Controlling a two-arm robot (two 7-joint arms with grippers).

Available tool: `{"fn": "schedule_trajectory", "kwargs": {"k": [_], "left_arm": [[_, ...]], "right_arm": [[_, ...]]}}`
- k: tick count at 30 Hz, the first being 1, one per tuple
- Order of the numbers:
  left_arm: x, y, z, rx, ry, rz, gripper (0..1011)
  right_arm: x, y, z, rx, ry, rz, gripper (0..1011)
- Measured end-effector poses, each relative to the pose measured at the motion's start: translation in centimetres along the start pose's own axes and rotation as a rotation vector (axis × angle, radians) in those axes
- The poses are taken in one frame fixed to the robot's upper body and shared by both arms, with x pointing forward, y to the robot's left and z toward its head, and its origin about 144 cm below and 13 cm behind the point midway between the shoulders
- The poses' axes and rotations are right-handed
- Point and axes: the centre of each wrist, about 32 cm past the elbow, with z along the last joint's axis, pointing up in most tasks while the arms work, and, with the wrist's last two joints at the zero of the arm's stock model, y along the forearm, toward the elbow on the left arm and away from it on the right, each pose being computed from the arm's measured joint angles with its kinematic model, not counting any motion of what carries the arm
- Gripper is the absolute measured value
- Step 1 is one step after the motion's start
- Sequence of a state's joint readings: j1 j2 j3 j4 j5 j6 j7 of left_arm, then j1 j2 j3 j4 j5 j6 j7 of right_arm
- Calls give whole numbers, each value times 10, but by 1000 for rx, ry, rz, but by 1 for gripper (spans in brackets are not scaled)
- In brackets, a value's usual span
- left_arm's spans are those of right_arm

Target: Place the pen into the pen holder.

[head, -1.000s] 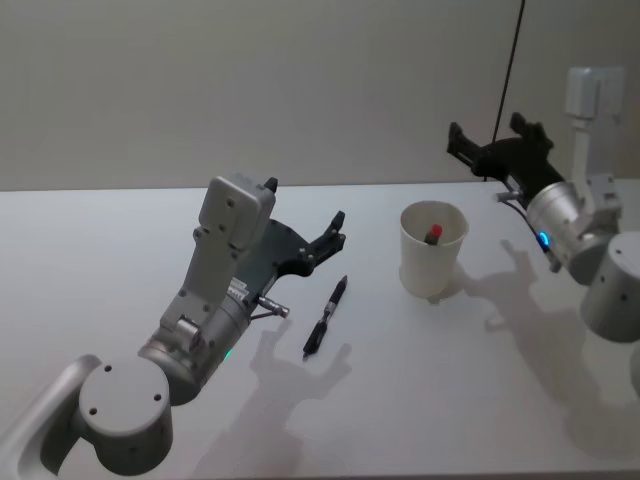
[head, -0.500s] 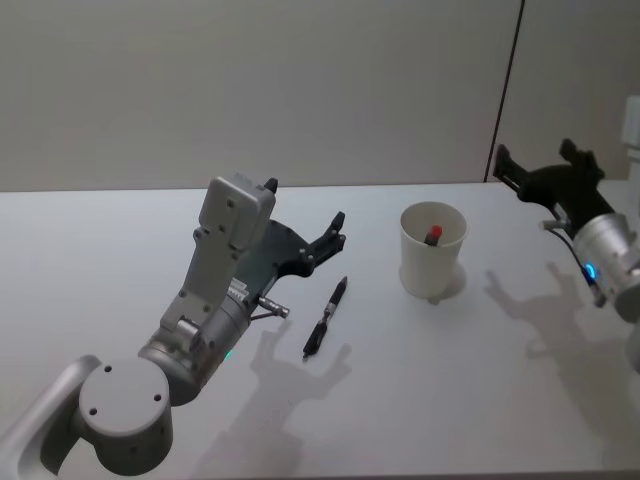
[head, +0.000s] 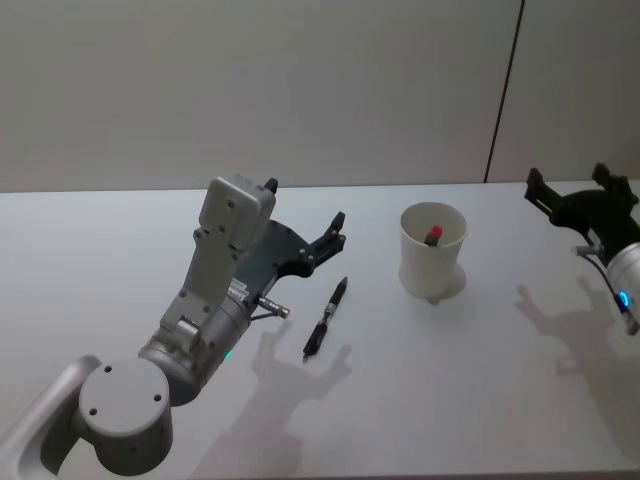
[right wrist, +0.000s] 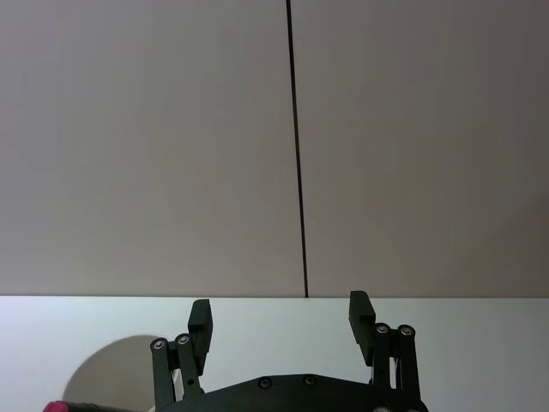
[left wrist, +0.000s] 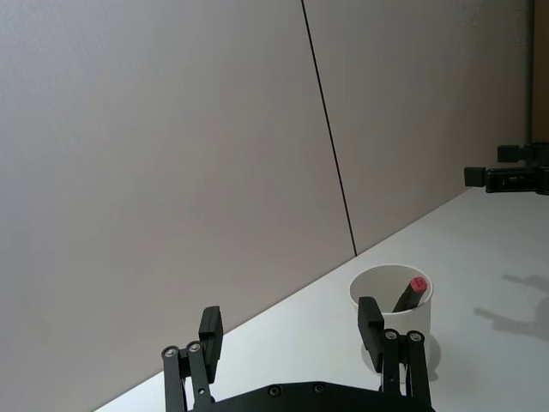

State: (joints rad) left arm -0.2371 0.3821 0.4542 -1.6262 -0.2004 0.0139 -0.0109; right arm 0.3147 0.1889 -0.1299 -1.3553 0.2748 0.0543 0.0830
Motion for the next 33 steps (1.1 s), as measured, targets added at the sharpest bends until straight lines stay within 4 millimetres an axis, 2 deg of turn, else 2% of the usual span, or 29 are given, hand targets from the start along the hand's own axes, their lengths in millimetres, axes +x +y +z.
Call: {"fn": "schedule_trajectory", "kwargs": {"k": [19, 33], "left_arm": [[0, 0, 0, 0, 0, 0, 1004], [2, -1, -1, 18, 26, -13, 1004]], "right_arm": [[20, -13, -17, -45, -12, -45, 1001], [24, -16, -21, -60, -17, -58, 1001]]}}
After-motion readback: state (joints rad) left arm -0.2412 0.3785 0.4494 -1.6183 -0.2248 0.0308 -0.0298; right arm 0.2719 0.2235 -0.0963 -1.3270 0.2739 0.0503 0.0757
